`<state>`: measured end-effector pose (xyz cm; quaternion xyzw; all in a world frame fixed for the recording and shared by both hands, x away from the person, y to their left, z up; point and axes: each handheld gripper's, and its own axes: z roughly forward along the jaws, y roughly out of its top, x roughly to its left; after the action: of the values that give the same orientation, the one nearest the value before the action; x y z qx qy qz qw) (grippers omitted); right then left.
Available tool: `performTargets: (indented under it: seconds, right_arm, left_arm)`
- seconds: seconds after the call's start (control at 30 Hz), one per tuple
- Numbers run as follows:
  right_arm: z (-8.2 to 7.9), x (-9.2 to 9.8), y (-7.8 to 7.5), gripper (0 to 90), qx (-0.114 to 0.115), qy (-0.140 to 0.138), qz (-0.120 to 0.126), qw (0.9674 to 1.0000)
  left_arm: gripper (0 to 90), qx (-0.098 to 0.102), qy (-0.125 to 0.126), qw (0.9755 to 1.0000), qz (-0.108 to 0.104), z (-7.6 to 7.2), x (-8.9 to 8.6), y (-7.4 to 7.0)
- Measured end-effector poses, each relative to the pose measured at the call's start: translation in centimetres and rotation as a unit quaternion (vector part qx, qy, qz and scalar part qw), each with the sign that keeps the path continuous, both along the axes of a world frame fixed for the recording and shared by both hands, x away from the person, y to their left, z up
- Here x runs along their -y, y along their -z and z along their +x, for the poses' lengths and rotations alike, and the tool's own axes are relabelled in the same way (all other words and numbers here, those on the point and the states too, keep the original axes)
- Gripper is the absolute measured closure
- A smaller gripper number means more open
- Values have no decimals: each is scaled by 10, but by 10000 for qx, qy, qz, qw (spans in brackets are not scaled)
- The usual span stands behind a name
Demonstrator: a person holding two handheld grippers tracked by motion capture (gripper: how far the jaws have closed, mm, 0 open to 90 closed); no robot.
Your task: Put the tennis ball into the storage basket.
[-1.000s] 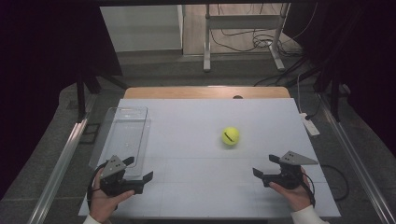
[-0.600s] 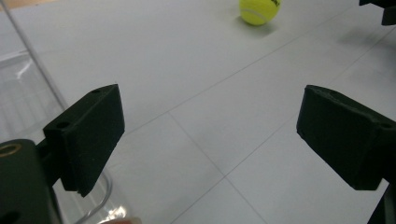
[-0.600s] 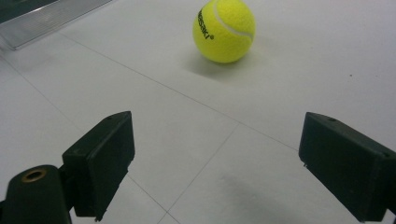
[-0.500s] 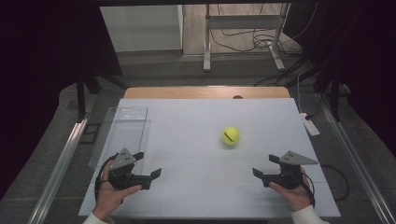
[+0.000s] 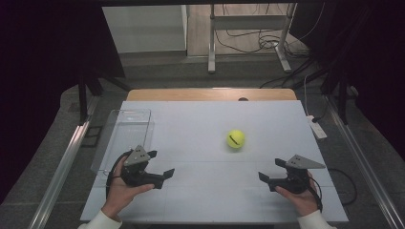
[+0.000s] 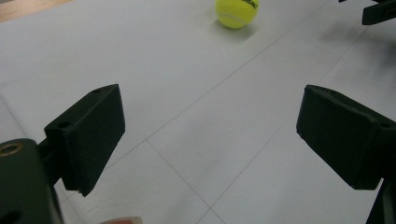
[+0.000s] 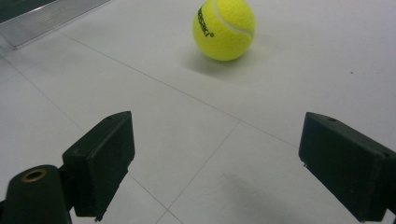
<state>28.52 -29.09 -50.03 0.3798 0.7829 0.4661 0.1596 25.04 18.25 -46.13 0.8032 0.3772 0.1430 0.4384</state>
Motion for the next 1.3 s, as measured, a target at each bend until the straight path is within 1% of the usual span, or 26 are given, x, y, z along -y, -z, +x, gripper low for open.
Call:
performTargets:
  seconds: [0.1, 0.27, 0.4, 0.67, 0.9, 1.17, 1.3]
  right_arm:
    - [0, 0, 0, 106, 6, -8, 0, 10000]
    - [0, 1, 0, 106, 5, -5, -4, 10000]
    - [0, 0, 0, 106, 6, -8, -19, 10000]
    - [0, 0, 1, 106, -1, -10, -37, 10000]
    - [0, 0, 1, 106, 3, -11, -59, 10000]
    - [0, 0, 2, 106, 1, -1, -71, 10000]
    - [0, 0, 2, 106, -2, 4, -75, 10000]
  left_arm:
    - [84, -37, 28, 10000, 13, 3, 3, 1]
    - [84, -69, 149, 9998, 74, 6, 9, 1]
    - [84, -89, 214, 9997, 75, 9, 12, 0]
    - [83, -105, 283, 9995, 80, 13, 17, -1]
    - [83, -143, 373, 9991, 134, 21, 25, -3]
    - [79, -114, 416, 9990, 127, 27, 31, -6]
    - [76, -131, 461, 9988, 139, 30, 35, -7]
